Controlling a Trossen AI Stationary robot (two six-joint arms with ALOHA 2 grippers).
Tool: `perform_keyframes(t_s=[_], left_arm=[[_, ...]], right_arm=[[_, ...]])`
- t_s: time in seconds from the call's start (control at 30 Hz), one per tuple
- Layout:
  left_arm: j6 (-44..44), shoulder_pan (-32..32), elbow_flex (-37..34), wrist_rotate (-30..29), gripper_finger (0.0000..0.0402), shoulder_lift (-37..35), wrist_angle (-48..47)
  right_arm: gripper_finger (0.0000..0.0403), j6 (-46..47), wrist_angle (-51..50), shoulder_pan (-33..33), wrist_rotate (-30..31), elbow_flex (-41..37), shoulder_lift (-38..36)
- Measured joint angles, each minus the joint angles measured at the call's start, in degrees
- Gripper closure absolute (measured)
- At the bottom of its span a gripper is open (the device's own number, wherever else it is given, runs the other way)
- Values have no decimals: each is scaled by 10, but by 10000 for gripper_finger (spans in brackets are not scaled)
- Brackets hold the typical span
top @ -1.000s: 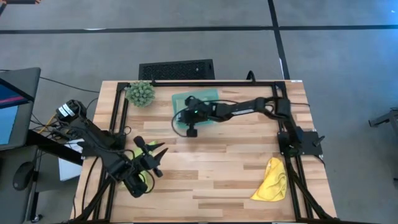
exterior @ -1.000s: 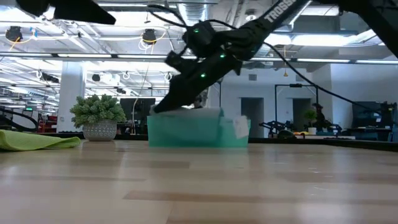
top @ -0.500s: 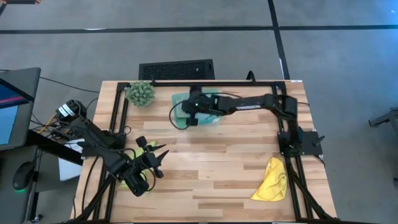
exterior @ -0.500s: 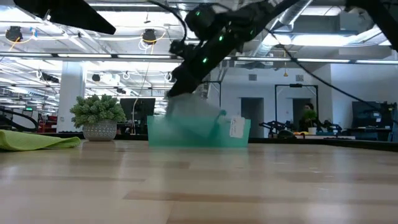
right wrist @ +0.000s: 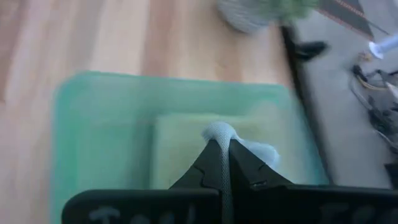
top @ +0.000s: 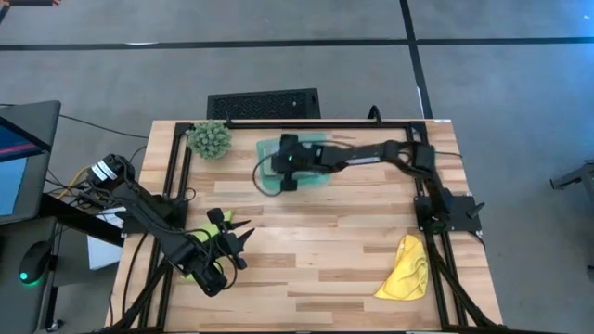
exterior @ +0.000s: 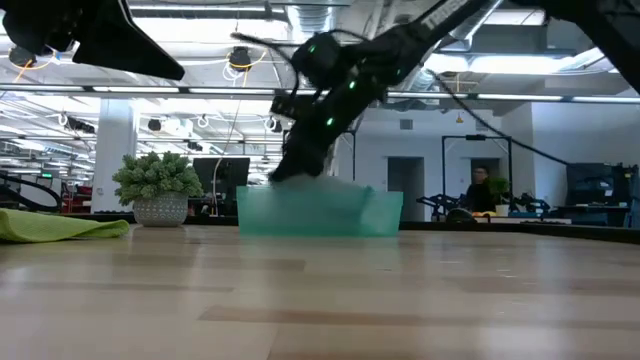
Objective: Fold microfiber towels
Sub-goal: Put the blue towel into the bin
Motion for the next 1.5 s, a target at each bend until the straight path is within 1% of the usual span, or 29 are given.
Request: perform_keyframes(t_s=[0.13, 0.2, 0.33, 0.5, 0.67, 0.83, 0.87, 0.97, 1.17, 1.23, 1.33, 1.4, 1.5], left_arm=[[0, 0, 0, 0, 288, 0, 0], [0, 0, 0, 0, 288, 0, 0], [-1, 0, 0, 0, 288, -1, 0], [-5, 0, 0, 12, 288, -1, 0], [-8, 0, 0, 19, 288, -1, 1], [-13, 0, 0, 19, 288, -1, -1], [-14, 0, 0, 19, 288, -1, -1], [-15, 0, 0, 19, 288, -1, -2], [-15, 0, 0, 19, 288, -1, -2], [-15, 0, 0, 19, 288, -1, -2], [-15, 0, 0, 24, 288, -1, -3], [-17, 0, 0, 24, 288, -1, -4], [-17, 0, 0, 24, 288, -1, -4]], right_arm=[[383, 12, 52, 22, -2, 2, 44], [378, 12, 60, 30, -2, 1, 59], [377, 23, 68, 39, -10, 1, 67], [378, 46, 73, 38, -90, 1, 55], [374, 53, 72, 40, -109, 1, 45], [375, 63, 69, 41, -198, 1, 44], [373, 62, 66, 41, -208, 1, 44], [368, 62, 46, 41, -212, 1, 44], [361, 75, 41, 41, -212, 1, 44], [355, 76, 35, 41, -217, 1, 44], [339, 77, 24, 39, -251, 1, 44], [323, 82, 21, 36, -279, 1, 44], [292, 101, 19, 29, -297, 1, 40]])
